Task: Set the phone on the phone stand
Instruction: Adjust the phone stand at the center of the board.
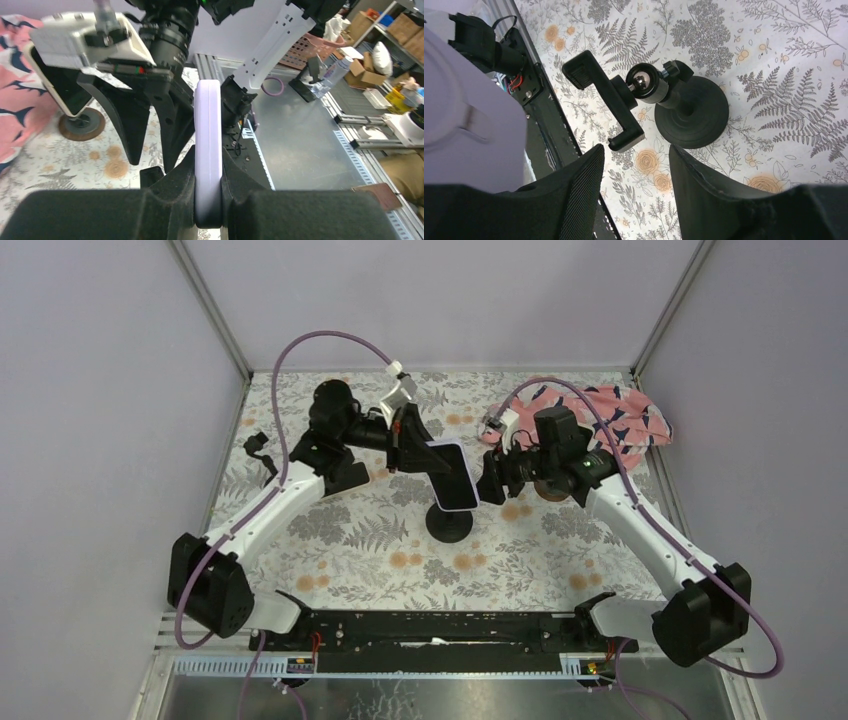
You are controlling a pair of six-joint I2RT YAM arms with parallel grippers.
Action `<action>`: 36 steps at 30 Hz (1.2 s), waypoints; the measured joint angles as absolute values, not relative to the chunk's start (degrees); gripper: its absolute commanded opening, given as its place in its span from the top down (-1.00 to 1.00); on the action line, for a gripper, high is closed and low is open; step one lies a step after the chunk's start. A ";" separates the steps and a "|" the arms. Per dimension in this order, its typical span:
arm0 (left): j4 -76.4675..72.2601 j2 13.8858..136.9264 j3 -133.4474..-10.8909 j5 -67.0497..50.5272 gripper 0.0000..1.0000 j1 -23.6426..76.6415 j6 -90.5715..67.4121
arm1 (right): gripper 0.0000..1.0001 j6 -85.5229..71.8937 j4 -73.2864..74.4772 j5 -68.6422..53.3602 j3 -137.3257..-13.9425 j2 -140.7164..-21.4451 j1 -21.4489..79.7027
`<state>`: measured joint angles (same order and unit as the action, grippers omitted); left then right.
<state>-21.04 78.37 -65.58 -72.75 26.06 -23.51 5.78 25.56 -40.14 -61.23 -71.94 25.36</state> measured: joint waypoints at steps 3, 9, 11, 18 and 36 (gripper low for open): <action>-22.11 80.90 -65.63 -74.74 1.00 26.98 -23.86 | -0.08 5.65 25.43 -41.32 -61.21 -71.00 24.56; -22.37 81.89 -65.84 -75.72 1.00 26.94 -23.40 | -0.06 3.90 24.56 -44.60 -61.21 -71.33 24.64; -21.76 81.67 -66.11 -75.68 1.00 26.94 -22.09 | -0.02 3.51 24.43 -44.69 -61.21 -71.68 24.75; -17.41 78.85 -66.67 -75.02 1.00 25.08 -17.28 | 0.07 2.83 23.70 -44.40 -61.21 -73.91 26.09; -18.50 76.31 -66.65 -74.15 1.00 23.66 -17.91 | 0.64 8.51 30.35 -35.55 -67.00 -77.01 28.51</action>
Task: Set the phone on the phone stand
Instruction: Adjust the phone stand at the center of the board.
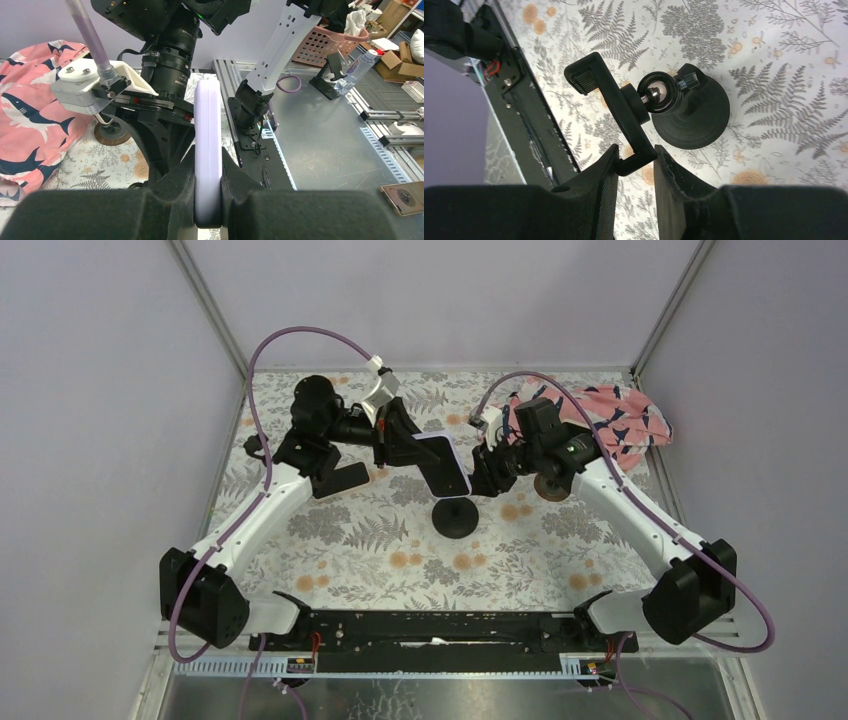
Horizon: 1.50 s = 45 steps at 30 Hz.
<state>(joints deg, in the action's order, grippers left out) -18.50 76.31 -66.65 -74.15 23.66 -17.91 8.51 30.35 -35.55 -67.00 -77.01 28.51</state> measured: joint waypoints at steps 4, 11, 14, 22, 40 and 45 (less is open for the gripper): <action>-18.96 76.31 -66.61 -74.17 1.00 23.66 -18.55 | 0.60 14.44 35.16 -34.06 -71.55 -79.79 28.49; -18.96 75.24 -65.49 -74.22 1.00 23.66 -18.57 | 0.27 27.22 43.57 -35.86 -78.96 -85.01 28.51; -18.94 74.52 -64.77 -74.22 1.00 23.66 -18.59 | 0.04 30.20 45.43 -36.42 -80.47 -86.15 28.49; -19.03 73.67 -63.70 -74.22 1.00 23.66 -18.98 | -0.28 29.93 45.21 -39.03 -80.82 -86.06 26.57; -23.92 71.29 -60.42 -73.84 1.00 23.68 -22.50 | -0.04 8.38 28.75 -45.43 -63.24 -73.32 21.69; -24.69 71.26 -59.96 -73.43 1.00 23.68 -23.20 | 0.04 6.00 26.02 -44.01 -63.24 -74.98 22.13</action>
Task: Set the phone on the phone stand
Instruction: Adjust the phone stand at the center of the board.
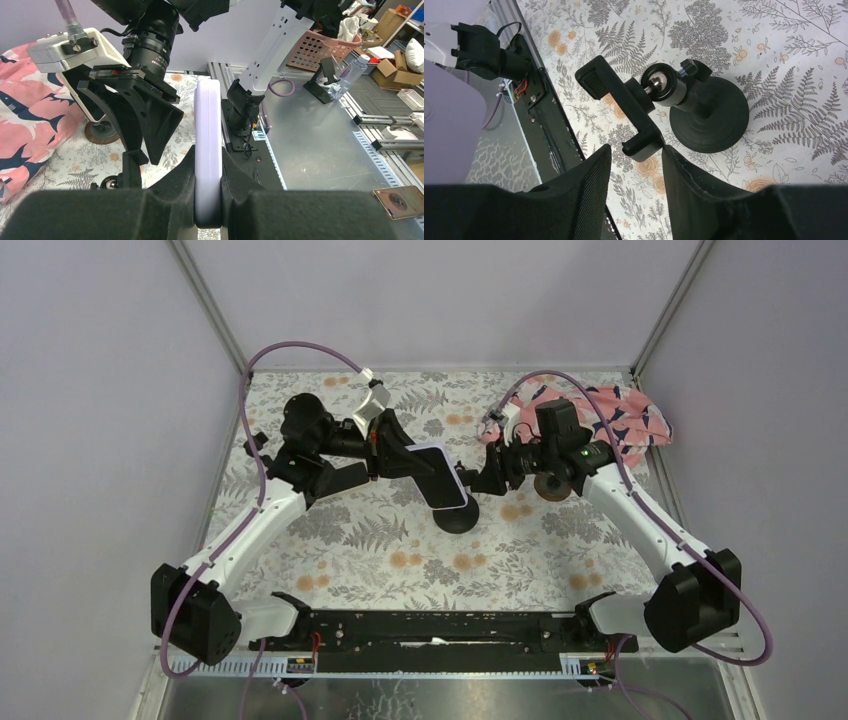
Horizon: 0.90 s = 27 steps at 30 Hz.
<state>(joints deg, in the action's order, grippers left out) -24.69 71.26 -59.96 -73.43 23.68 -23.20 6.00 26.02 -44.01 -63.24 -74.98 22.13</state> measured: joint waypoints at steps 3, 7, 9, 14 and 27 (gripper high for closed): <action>-24.75 71.26 -59.96 -73.34 1.00 23.68 -23.29 | 0.10 5.28 25.56 -42.94 -63.24 -75.37 22.33; -24.84 71.26 -59.94 -73.14 1.00 23.68 -23.29 | 0.15 5.04 25.17 -41.39 -63.24 -75.37 22.50; -24.84 71.26 -59.94 -73.08 1.00 23.68 -23.31 | 0.13 5.04 24.91 -40.32 -63.24 -75.37 22.55; -24.86 71.29 -59.94 -73.06 1.00 23.79 -23.40 | 0.07 5.04 24.73 -38.06 -63.35 -75.37 22.79; -24.88 71.44 -59.94 -73.01 1.00 24.18 -23.46 | 0.54 6.81 24.86 -34.50 -63.48 -74.72 22.90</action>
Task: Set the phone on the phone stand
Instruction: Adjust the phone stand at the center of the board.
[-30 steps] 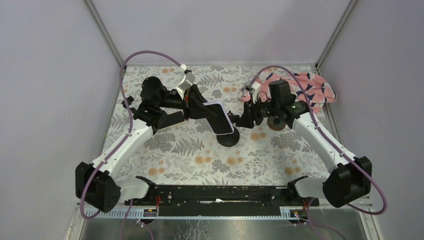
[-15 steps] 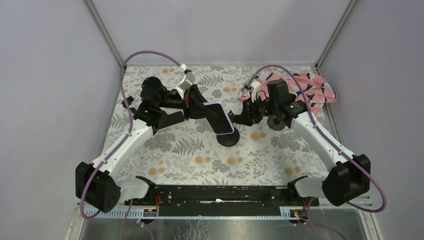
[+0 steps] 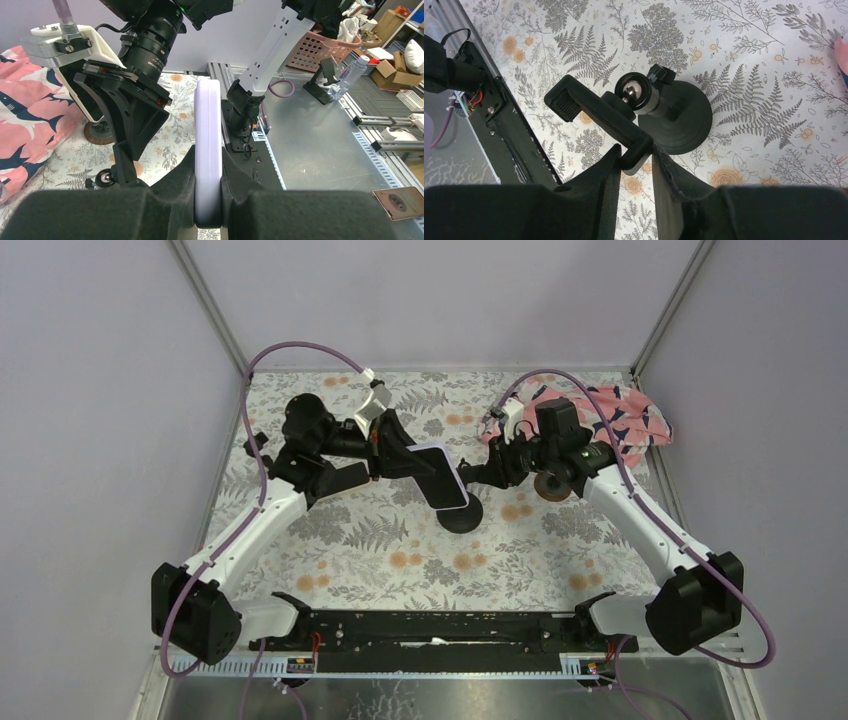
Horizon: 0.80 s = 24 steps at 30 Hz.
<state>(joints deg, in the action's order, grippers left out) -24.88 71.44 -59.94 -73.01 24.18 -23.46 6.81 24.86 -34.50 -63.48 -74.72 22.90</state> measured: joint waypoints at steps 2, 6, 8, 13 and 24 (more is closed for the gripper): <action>-24.88 71.46 -59.94 -72.99 1.00 24.38 -23.46 | 0.56 7.31 24.95 -34.02 -63.48 -74.59 22.90; -24.88 71.46 -59.94 -72.82 1.00 24.77 -23.46 | 0.53 8.14 24.99 -33.87 -63.48 -74.46 22.90; -24.88 71.46 -59.94 -72.60 1.00 25.10 -23.44 | 0.45 8.64 25.06 -33.87 -63.48 -74.41 22.90; -24.93 72.18 -59.99 -72.36 1.00 26.20 -23.44 | 0.27 9.50 25.78 -33.91 -63.51 -74.19 22.90; -24.91 73.38 -60.01 -71.61 1.00 26.98 -23.42 | 0.22 9.58 26.81 -34.06 -64.64 -73.32 22.90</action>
